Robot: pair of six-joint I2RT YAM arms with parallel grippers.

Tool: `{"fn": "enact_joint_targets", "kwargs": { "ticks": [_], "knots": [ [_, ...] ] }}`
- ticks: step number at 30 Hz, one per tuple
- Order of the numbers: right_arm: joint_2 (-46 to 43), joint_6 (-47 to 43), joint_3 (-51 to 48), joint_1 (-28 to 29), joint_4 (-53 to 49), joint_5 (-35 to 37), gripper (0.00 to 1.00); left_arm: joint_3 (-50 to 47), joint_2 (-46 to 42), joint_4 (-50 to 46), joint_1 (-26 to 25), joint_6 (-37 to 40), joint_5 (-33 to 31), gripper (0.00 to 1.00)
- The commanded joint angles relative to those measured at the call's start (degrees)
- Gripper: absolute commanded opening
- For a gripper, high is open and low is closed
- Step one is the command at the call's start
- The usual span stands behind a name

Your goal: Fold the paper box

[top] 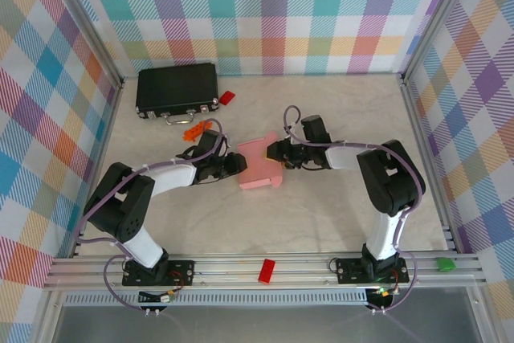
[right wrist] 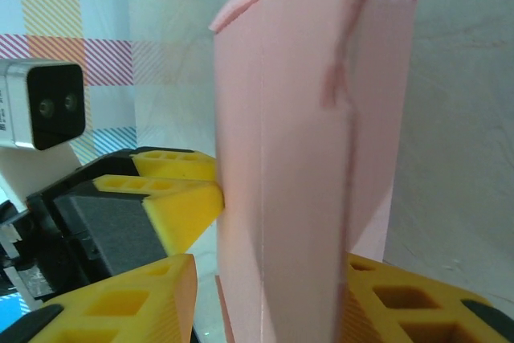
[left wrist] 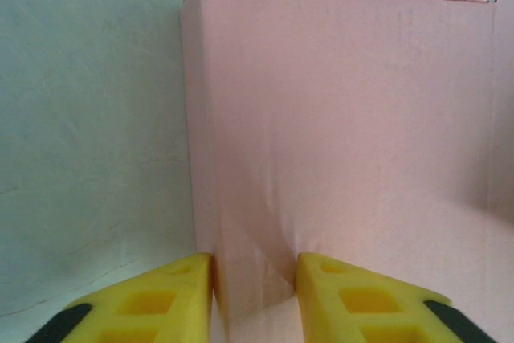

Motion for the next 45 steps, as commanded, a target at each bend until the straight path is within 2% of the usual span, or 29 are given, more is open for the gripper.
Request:
{"fn": "enact_joint_targets", "kwargs": {
  "ticks": [1,11,26,32,40,45],
  "knots": [
    [-2.75,-0.83,3.22,2.35,0.22,-2.89,0.46,-2.56,0.38,-2.86,0.06,0.69,-2.3,0.29],
    [-1.88,-3.88,9.4,5.44,-6.66,-1.02,0.46,-4.94,-1.63,-2.12,0.58,0.49,-4.24,0.26],
    [-0.63,-7.54,16.86,9.2,-15.94,2.94,0.47,-6.76,-3.44,-3.06,1.38,0.95,-7.26,0.31],
    [-3.62,-10.04,17.98,9.24,-19.8,6.91,0.48,-5.34,-5.54,-5.82,1.73,2.24,-10.08,0.31],
    [-7.59,-11.86,17.55,8.92,-24.02,17.51,0.5,-3.35,-7.75,-9.53,2.63,4.41,-13.89,0.32],
    [-5.85,-11.62,17.73,8.81,-26.01,17.96,0.47,-2.14,-6.09,-9.83,3.9,4.43,-14.71,0.33]
  ]
}}
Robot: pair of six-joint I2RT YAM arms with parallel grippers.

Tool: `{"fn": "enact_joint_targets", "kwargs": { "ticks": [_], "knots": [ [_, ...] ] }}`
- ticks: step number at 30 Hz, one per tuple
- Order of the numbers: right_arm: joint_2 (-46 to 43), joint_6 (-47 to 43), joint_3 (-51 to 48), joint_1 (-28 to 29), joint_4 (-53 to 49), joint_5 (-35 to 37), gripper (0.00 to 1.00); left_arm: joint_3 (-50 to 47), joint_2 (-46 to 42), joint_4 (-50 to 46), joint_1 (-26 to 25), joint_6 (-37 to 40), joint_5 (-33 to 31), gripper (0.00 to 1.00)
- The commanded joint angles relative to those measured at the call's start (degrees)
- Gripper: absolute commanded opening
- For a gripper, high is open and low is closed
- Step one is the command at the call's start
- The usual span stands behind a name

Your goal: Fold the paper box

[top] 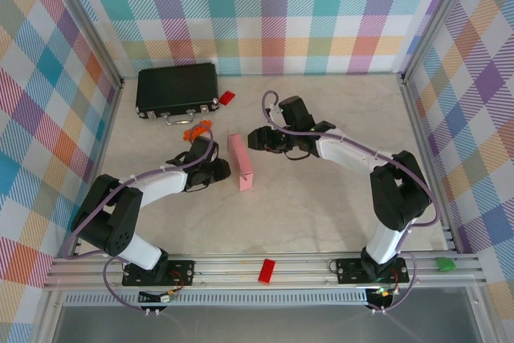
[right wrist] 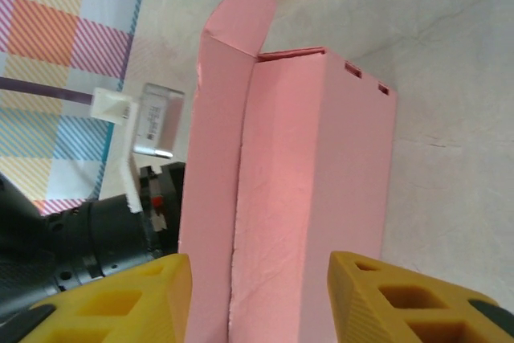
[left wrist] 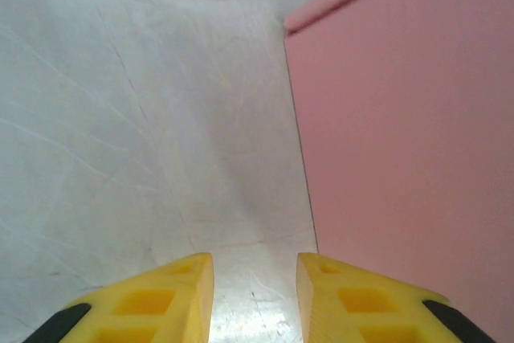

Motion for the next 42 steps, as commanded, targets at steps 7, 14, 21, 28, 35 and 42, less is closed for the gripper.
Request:
{"fn": "enact_joint_targets", "kwargs": {
  "ticks": [7,14,21,28,35,42],
  "knots": [
    [3.75,1.0,-1.58,-0.19,-5.43,6.16,0.34,6.62,7.78,0.25,3.65,2.84,0.87,0.32],
    [6.04,3.29,-5.93,1.2,-2.9,5.92,0.28,13.83,14.88,1.08,3.78,5.51,7.63,0.32],
    [6.47,4.86,-8.07,3.03,0.48,4.96,0.28,18.36,20.17,4.2,3.79,6.34,16.01,0.32],
    [6.55,6.79,-9.58,4.3,3.96,4.19,0.29,21.3,24.09,5.33,3.79,5.78,20.99,0.33],
    [0.45,7.4,-11.85,4.01,2.15,11.97,0.29,21.17,21.98,2.72,3.86,6.06,17.24,0.33],
    [-4.19,4.9,-10.06,1.09,-0.51,9.52,0.3,21.24,20.82,0.82,3.97,6.58,14.98,0.33]
  ]
}}
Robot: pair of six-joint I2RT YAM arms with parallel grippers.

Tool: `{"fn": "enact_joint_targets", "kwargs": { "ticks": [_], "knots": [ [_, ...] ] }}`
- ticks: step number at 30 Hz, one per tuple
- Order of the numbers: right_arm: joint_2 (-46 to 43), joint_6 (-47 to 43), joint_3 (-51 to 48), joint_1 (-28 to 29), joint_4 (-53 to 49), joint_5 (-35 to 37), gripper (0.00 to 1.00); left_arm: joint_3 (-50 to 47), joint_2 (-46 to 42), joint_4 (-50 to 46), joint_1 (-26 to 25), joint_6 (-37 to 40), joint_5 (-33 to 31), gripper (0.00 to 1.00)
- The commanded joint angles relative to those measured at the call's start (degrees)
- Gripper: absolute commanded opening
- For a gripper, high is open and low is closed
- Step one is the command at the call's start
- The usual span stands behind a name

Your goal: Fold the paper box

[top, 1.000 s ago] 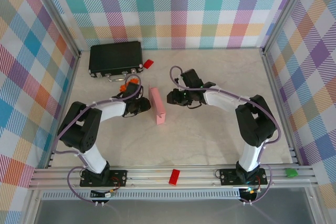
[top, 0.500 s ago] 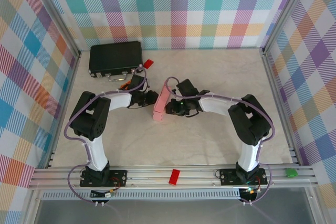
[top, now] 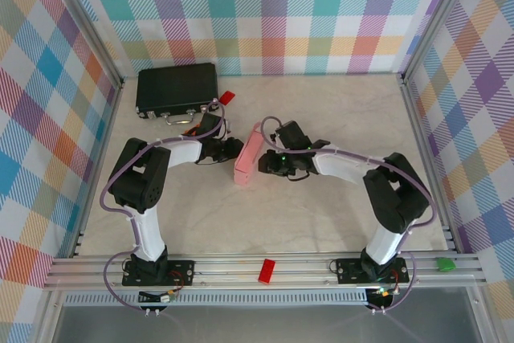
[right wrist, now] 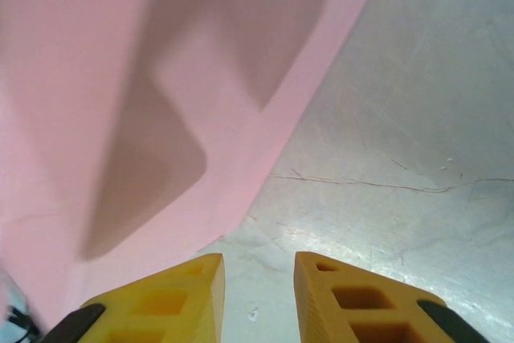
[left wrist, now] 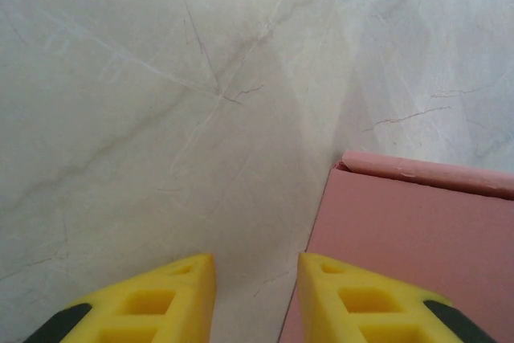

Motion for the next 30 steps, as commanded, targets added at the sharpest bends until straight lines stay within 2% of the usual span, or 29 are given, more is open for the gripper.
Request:
{"fn": "enact_joint_targets", "kwargs": {
  "ticks": [1,3,6,9,12,20,30],
  "knots": [
    [-3.11,-0.81,1.25,-1.84,0.26,-1.7,0.31,1.24,-1.79,-2.42,-0.1,0.95,-2.16,0.33],
    [-3.8,0.29,1.08,-2.84,2.43,-3.72,0.35,1.22,-2.02,-2.63,-0.1,0.96,-2.79,0.33],
    [-3.27,2.54,1.34,-3.91,5.81,-6.52,0.48,1.15,-2.22,-3.08,-0.1,1.26,-3.37,0.33],
    [-1.58,4.71,2.12,-4.26,8.68,-8.31,0.57,1.24,-2.2,-3.62,-0.1,1.56,-3.63,0.33],
    [0.3,6.43,2.87,-4.24,11.17,-10.26,0.6,1.24,-2.39,-4.17,-0.1,1.72,-4.11,0.33],
    [5.01,9.12,4.9,-4.25,14.42,-12.41,0.61,1.0,-2.6,-4.11,-0.03,1.91,-4.6,0.33],
    [8.96,11.12,4.22,-4.23,12.79,-8.86,0.55,1.37,-2.67,-4.36,-0.03,1.94,-4.06,0.33]
  ]
}}
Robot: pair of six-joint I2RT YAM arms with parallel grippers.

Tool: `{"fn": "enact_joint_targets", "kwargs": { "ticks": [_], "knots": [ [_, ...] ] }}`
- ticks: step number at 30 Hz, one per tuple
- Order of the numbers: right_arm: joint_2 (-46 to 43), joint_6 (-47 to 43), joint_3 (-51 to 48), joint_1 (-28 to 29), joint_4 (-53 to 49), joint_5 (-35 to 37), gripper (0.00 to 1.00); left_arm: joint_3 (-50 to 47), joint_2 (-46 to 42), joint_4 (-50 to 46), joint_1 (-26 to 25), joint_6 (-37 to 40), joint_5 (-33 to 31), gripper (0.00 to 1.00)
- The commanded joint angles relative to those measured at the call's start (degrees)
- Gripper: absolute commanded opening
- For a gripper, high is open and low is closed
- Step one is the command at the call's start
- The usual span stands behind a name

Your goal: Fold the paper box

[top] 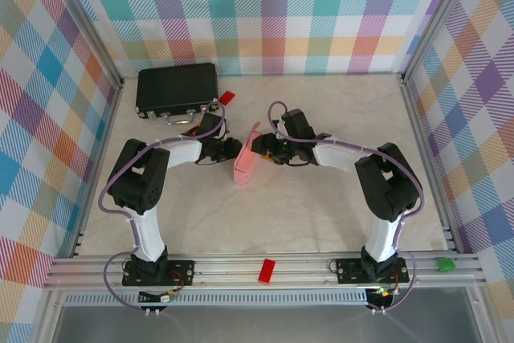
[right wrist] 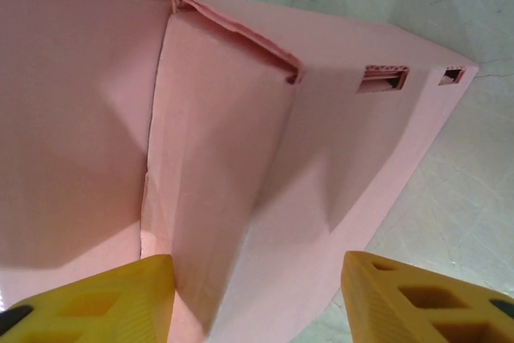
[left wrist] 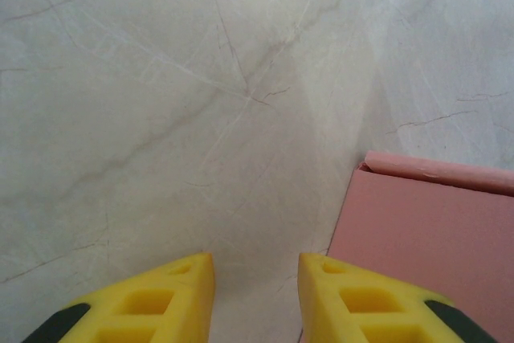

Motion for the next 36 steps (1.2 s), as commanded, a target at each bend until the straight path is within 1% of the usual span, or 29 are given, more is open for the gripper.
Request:
{"fn": "enact_joint_targets", "kwargs": {
  "ticks": [1,5,9,14,19,22,28,32,36],
  "knots": [
    [2.12,1.64,0.94,0.2,-0.73,1.9,0.55,1.1,-2.02,-2.08,0.03,1.1,-0.67,0.33],
    [2.39,2.5,0.1,0.21,-1.45,3.48,0.52,1.37,-3.14,-3.06,0.03,1.54,-1.01,0.33],
    [1.88,2.89,-0.77,0.28,-2.56,5.27,0.51,2.31,-5.59,-5.41,0.03,2.73,-2.86,0.34],
    [1.44,3.56,-1.58,0.3,-2.78,6.45,0.51,3.31,-9.84,-8.64,0.03,3.96,-6.78,0.36],
    [1.06,3.03,-0.98,0.41,-2.82,6.18,0.51,3.62,-15.66,-13.28,0.03,4.7,-13.73,0.39],
    [-0.11,1.51,-0.21,0.46,-3.5,6.3,0.52,4.13,-19.2,-15.54,0.03,6.17,-15.08,0.41],
    [-3.39,-2.47,1.97,0.46,-6.09,7.19,0.57,6.74,-23.81,-20.12,-0.88,9.58,-12.8,0.54],
    [-5.47,-4.37,2.68,0.43,-9.1,9.88,0.61,8.37,-24.79,-22.97,-3.1,11.5,-12.36,0.64],
    [-8.16,-6.72,1.76,-0.65,-12.0,12.71,0.64,10.51,-24.42,-26.12,-6.8,13.28,-15.12,0.75]
  ]
}}
